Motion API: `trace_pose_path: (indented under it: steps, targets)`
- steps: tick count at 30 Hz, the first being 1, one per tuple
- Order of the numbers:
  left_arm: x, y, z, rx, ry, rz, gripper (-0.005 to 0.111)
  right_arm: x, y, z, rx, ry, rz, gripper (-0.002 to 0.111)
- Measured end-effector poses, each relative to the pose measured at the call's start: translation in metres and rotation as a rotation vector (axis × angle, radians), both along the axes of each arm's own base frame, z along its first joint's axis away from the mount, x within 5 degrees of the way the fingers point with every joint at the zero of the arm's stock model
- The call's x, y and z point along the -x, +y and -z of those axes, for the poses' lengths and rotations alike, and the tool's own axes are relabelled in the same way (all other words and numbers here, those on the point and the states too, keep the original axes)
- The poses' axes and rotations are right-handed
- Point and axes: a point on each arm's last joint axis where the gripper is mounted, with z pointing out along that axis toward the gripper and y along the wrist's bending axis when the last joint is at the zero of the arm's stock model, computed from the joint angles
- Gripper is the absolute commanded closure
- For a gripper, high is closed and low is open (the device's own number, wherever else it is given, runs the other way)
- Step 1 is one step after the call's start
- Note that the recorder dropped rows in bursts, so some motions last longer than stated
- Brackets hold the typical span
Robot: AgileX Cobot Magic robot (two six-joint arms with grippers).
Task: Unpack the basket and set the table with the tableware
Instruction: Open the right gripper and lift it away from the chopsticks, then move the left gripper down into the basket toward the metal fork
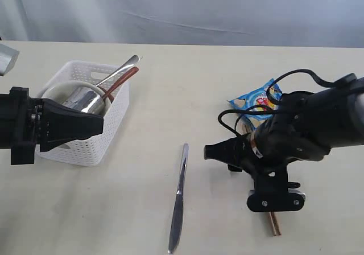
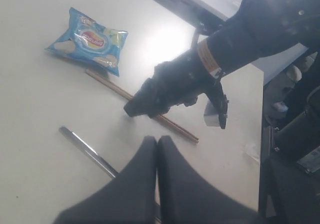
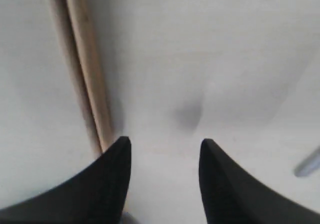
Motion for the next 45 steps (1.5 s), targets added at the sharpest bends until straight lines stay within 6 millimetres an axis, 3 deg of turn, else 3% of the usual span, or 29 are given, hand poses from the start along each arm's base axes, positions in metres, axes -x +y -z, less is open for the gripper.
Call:
trace_pose_path:
  steps: [3,7,11,16,21,26,36,40,45]
  targets:
    - [0.0,0.0,0.0,0.0,0.0,0.0,0.107,-0.001,0.005,-0.02,-0.088,-0.074,-0.021,0.066]
    - [0.0,0.0,0.0,0.0,0.0,0.0,0.107,-0.019,0.018,-0.063,-0.255,-0.184,0.078,0.066]
    - [0.0,0.0,0.0,0.0,0.0,0.0,0.107,-0.05,0.044,-0.112,-0.591,-0.216,0.348,0.066]
    - [0.0,0.0,0.0,0.0,0.0,0.0,0.107,-0.069,0.061,-0.142,-1.033,-0.026,0.822,0.066]
    - [0.0,0.0,0.0,0.0,0.0,0.0,0.107,-0.069,0.065,-0.146,-1.324,0.246,1.262,0.066]
    - [0.0,0.0,0.0,0.0,0.0,0.0,0.107,-0.064,0.065,-0.139,-1.375,0.439,1.586,0.066]
    - [-0.009,0.001,-0.008,0.066,-0.082,-0.085,0.107,-0.055,0.065,-0.129,-1.312,0.587,1.857,0.066]
    - [-0.037,0.008,-0.031,0.128,-0.176,-0.261,0.107,-0.058,0.066,-0.133,-1.4,0.63,1.911,0.062]
    - [-0.083,0.032,-0.052,-0.097,-0.231,-0.585,0.107,-0.06,0.069,-0.135,-1.471,0.697,1.956,0.05]
